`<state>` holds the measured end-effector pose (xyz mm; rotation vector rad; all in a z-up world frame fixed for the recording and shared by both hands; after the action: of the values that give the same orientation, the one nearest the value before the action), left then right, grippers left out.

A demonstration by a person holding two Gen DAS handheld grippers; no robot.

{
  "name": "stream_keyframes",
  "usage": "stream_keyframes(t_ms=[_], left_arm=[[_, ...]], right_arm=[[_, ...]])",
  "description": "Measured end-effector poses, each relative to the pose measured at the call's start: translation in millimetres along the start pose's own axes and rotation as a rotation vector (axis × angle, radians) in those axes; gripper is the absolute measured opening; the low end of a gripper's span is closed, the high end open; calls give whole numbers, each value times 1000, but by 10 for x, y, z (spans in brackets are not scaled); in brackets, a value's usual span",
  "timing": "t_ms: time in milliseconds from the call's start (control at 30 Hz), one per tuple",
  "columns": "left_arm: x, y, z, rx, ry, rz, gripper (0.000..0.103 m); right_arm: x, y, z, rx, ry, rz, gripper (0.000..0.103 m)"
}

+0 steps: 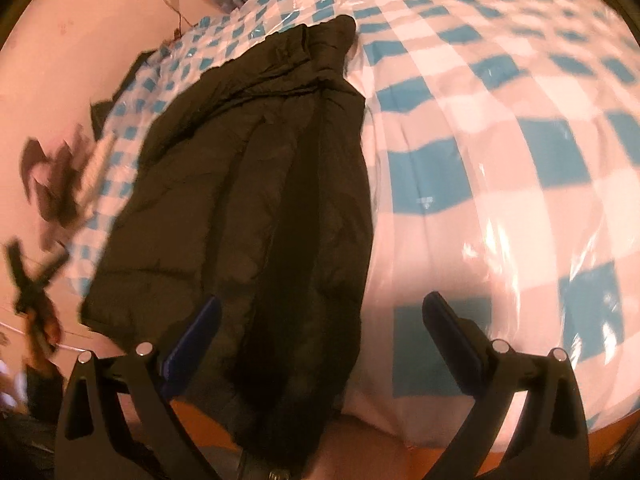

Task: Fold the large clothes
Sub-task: 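Grasp the end of the black jacket strip with both grippers and lift it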

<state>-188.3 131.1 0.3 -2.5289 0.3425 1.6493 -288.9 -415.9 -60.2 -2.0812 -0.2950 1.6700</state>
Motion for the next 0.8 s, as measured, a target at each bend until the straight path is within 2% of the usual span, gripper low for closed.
stream_keyframes(t_ms=[133, 200, 267, 433, 600, 800], left_arm=[[241, -667, 439, -277, -124, 196, 89], [348, -863, 658, -369, -157, 261, 89], [414, -937, 815, -420, -174, 293, 89], [524, -864, 1001, -468, -188, 395, 89], [691, -767, 963, -515, -218, 519, 89], [820, -572, 912, -536, -254, 599, 89]], right_arm=[[-30, 23, 82, 26, -10, -97, 97], [-14, 20, 125, 30, -25, -137, 97], [31, -1, 179, 25, -50, -147, 97], [170, -86, 321, 7, -112, -165, 97], [223, -218, 421, -26, -135, -200, 97], [292, -319, 452, -37, -152, -230, 96]])
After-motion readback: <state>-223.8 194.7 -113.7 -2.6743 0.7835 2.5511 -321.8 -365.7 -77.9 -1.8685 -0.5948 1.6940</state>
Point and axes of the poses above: each gripper's, at about its wrist camera, not at the fingertips, and x roughly the way its jaws point, y to its right, z to its underside, the point moved 6 cm from there along x, roughly the way its jaws point, and after that the axes turned 11 degrees about -y, right-handed, at the moved point
